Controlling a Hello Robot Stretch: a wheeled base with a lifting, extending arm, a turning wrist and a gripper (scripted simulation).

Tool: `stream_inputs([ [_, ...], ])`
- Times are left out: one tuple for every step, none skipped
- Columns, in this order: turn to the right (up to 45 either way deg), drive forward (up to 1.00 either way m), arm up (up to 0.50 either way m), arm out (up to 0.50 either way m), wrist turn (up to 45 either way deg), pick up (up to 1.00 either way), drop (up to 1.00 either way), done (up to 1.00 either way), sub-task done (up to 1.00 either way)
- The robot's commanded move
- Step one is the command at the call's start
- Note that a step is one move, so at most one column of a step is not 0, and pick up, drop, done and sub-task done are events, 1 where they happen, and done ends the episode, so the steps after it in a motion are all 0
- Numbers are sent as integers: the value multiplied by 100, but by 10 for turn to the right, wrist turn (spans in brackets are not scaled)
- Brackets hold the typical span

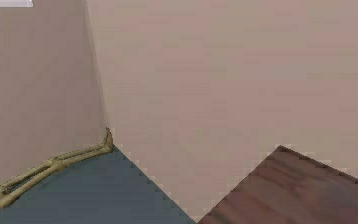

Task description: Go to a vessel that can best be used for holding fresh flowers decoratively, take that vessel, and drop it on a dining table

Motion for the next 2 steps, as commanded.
stream_inputs([
  [0, 0, 38, 0, 0, 0, 0, 0, 0],
  [0, 0, 0, 22, 0, 0, 0, 0, 0],
])
